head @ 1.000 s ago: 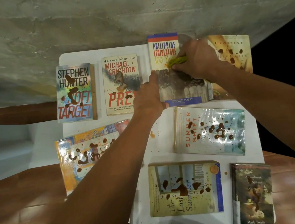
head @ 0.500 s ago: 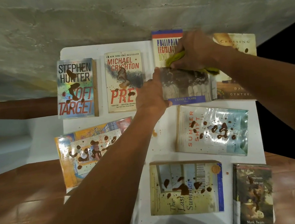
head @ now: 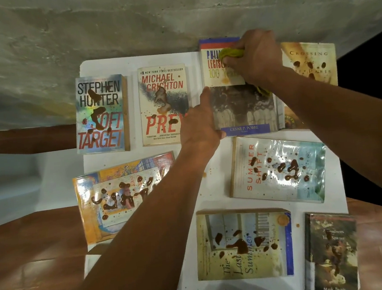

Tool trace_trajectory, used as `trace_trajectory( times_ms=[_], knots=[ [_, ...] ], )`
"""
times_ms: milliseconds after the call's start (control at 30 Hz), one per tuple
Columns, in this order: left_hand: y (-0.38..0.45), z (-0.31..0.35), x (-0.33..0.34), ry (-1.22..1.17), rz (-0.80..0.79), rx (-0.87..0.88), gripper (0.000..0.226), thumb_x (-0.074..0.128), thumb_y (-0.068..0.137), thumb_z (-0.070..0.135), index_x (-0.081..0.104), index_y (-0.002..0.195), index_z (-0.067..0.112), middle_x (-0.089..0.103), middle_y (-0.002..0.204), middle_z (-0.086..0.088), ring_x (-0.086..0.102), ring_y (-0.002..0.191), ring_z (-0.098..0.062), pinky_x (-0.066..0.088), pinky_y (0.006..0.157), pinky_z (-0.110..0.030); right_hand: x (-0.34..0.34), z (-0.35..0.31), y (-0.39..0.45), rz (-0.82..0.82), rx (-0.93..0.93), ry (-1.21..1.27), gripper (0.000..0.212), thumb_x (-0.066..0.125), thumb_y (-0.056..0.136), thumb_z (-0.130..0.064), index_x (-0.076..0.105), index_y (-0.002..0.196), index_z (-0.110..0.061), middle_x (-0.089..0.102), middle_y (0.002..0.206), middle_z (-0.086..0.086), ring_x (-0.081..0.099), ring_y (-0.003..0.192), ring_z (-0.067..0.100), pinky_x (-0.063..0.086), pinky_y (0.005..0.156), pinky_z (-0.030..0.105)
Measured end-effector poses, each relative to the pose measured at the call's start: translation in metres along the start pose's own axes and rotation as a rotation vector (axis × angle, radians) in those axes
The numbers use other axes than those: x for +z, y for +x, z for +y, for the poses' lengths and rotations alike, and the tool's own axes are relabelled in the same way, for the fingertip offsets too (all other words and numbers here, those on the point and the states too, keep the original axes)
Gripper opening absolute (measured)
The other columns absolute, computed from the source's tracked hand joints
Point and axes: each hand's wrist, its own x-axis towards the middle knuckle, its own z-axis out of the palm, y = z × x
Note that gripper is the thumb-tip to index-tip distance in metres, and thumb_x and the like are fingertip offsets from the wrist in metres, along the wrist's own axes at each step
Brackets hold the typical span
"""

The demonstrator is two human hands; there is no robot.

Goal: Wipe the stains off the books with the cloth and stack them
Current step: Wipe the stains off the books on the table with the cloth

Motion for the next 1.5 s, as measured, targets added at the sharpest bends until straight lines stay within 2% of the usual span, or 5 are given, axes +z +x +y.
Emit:
trace_trajectory(
  times_ms=[200,367,567,933,1500],
  knots=[
    [-0.001,0.003,0.007,0.014,0.014,-0.071,0.094,0.083,0.083,0.021,0.02,0.153,0.022,0.061,0.126,-0.01,0.061,0.117,-0.029,0.052,0.095,-0.037,-0.001,-0.002,0.004,-0.021,-0.071,0.021,0.047,0.069,0.086,-0.055,0.071,0.119,-0.022,0.07,0.113,0.001,0.058,0.087,0.011,0.044,0.069,0.026],
    [-0.004,0.007,0.013,0.008,0.054,-0.121,0.082,0.082,0.083,0.016,0.029,0.145,0.021,0.062,0.116,-0.008,0.065,0.107,-0.025,0.052,0.086,-0.033,-0.003,0.006,-0.011,-0.192,-0.266,0.02,0.044,0.076,0.082,-0.051,0.074,0.114,-0.021,0.069,0.115,0.002,0.062,0.1,0.017,0.051,0.093,0.037],
    [-0.007,0.009,0.01,-0.017,0.065,-0.122,0.083,0.08,0.085,0.015,0.028,0.149,0.021,0.061,0.119,-0.007,0.063,0.111,-0.025,0.051,0.089,-0.033,-0.007,0.01,-0.001,-0.166,-0.269,-0.027,0.045,0.076,0.081,-0.05,0.074,0.116,-0.022,0.07,0.116,0.002,0.062,0.096,0.016,0.048,0.08,0.029],
    [-0.009,0.01,0.012,-0.072,0.091,-0.12,0.076,0.08,0.084,0.014,0.034,0.144,0.023,0.058,0.106,-0.002,0.063,0.107,-0.025,0.048,0.082,-0.031,0.002,0.007,-0.019,-0.248,-0.503,-0.051,0.037,0.074,0.083,-0.049,0.077,0.107,-0.021,0.071,0.111,0.002,0.061,0.102,0.023,0.049,0.094,0.042],
    [-0.011,0.01,0.01,-0.086,0.078,-0.107,0.072,0.082,0.082,0.013,0.04,0.141,0.018,0.063,0.121,-0.008,0.061,0.114,-0.028,0.05,0.091,-0.035,-0.007,0.019,-0.023,-0.223,-0.318,-0.059,0.041,0.077,0.08,-0.049,0.075,0.11,-0.021,0.067,0.114,0.006,0.059,0.104,0.023,0.043,0.082,0.028]
  ],
)
